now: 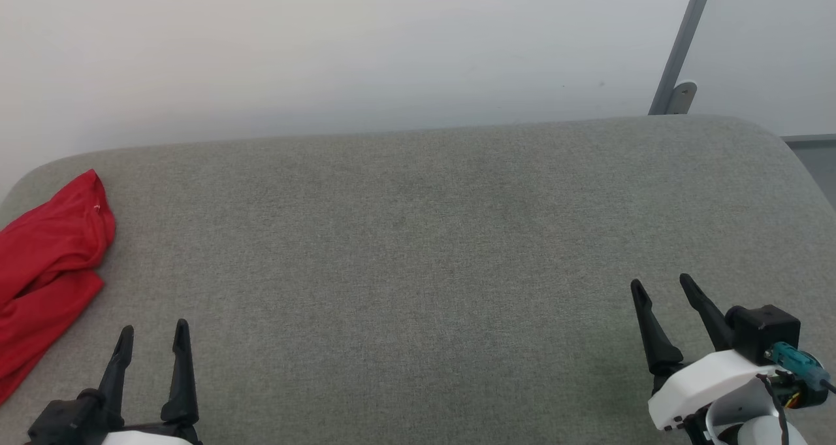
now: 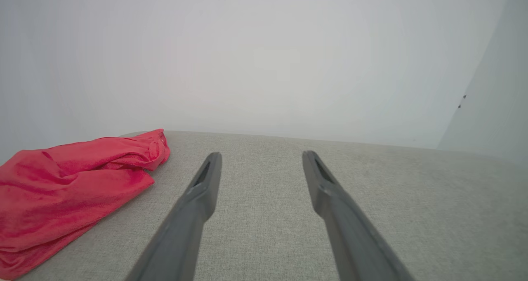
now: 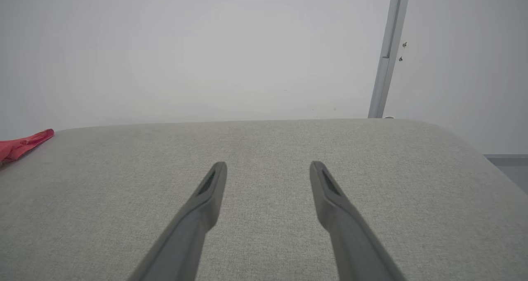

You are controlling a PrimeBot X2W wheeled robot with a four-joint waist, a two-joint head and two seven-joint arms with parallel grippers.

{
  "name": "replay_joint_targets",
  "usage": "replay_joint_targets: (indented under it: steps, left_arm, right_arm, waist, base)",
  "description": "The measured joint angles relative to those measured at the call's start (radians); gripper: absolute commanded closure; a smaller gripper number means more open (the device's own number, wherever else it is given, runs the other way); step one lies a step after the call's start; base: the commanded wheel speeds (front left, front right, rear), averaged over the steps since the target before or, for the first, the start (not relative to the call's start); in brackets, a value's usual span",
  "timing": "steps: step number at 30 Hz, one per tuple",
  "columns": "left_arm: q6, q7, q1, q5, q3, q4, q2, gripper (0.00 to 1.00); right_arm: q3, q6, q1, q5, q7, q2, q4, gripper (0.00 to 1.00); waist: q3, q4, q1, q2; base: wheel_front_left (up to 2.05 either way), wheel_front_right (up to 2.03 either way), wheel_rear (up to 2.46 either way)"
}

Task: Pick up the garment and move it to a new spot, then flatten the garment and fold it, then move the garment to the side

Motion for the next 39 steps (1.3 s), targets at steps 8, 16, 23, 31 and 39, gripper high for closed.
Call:
replay_joint_targets:
  steps: [8,16,23,31,39]
  left_arm:
    - [0.0,-0.001,0.0,-0.004,-0.01,0.004,0.006,0.0]
    - [0.0,-0.001,0.0,-0.019,-0.022,0.016,0.023,0.0]
    - [0.0,-0.001,0.002,-0.028,-0.005,0.018,0.028,0.0]
    - [0.015,-0.001,0.001,-0.035,0.033,0.021,0.016,0.0]
    - [0.048,0.0,0.001,-0.032,0.053,0.02,0.026,0.0]
  right_arm:
    - [-0.009,0.0,0.014,-0.003,0.0,0.005,-0.01,0.0]
    - [-0.026,0.0,0.036,-0.013,0.0,0.016,-0.031,0.0]
    - [-0.026,0.0,0.051,-0.016,0.011,0.04,-0.052,0.0]
    - [0.024,0.0,0.055,-0.009,0.028,0.037,-0.066,0.0]
    - [0.082,0.0,0.033,0.005,0.031,0.033,-0.063,0.0]
  waist:
    - [-0.001,0.004,0.0,0.0]
    - [-0.022,0.038,0.0,0.0]
    - [-0.044,0.08,0.0,0.0]
    - [-0.063,0.166,0.0,0.0]
    - [-0.069,0.295,0.0,0.0]
  base:
    - [0.0,0.0,0.0]
    - [0.0,0.0,0.0]
    - [0.0,0.0,0.0]
    - [0.0,0.0,0.0]
    - [0.0,0.0,0.0]
